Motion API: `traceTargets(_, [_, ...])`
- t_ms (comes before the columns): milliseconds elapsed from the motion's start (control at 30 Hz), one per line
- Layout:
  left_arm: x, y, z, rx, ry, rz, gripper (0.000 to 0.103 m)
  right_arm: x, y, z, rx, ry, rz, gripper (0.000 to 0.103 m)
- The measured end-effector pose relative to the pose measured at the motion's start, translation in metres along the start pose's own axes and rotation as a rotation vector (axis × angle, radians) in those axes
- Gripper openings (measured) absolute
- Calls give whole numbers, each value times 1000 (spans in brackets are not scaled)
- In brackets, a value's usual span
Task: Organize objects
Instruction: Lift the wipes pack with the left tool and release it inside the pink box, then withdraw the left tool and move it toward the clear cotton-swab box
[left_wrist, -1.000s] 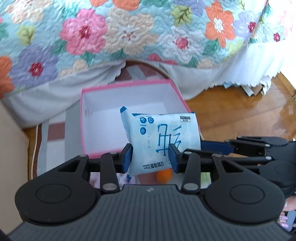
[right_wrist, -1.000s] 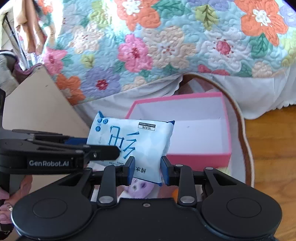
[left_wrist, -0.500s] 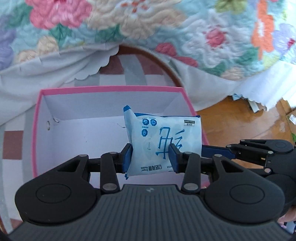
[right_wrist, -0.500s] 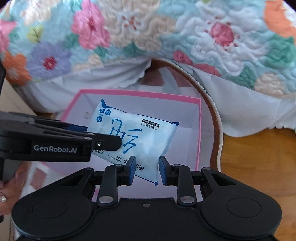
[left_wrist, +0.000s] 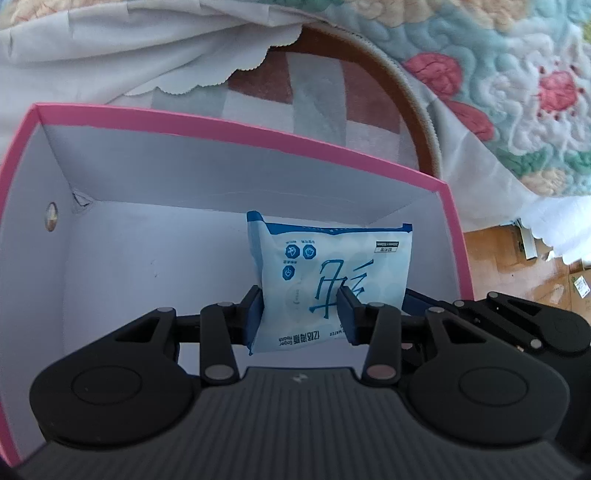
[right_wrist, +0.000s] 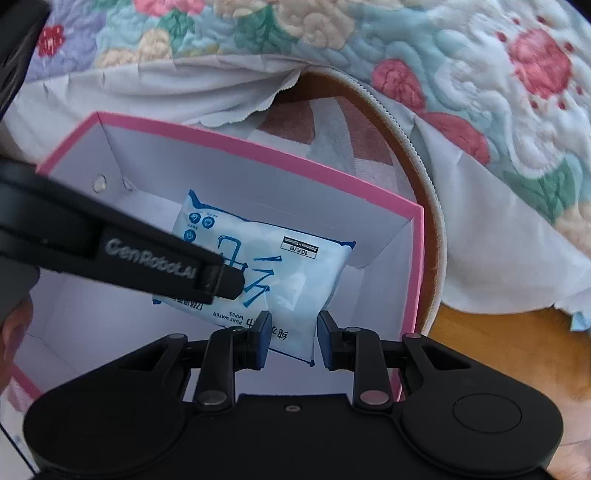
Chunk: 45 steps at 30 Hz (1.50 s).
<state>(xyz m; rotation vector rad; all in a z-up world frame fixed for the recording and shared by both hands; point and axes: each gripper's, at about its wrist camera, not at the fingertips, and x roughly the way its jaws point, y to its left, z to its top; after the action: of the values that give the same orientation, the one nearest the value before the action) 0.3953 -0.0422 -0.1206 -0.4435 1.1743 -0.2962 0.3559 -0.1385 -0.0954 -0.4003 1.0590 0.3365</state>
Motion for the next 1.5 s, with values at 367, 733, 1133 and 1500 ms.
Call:
traceTargets(367, [10,-11,-3,28,-46,106,55,-7,3,-15,-11,-65,-80,37])
traceTargets(733, [-74,-37,-36,233,-90,198,59,-87,-45,-55,261,-156,269,49])
traceTargets(1133, [-187,-83,-80,404,-114,189,68,-175,-29,-77,155,-209,322,61])
traceTargets(1500, [-232,-111,-136,471,-36,208,75,-254,-15,-115,32,-261,332,75])
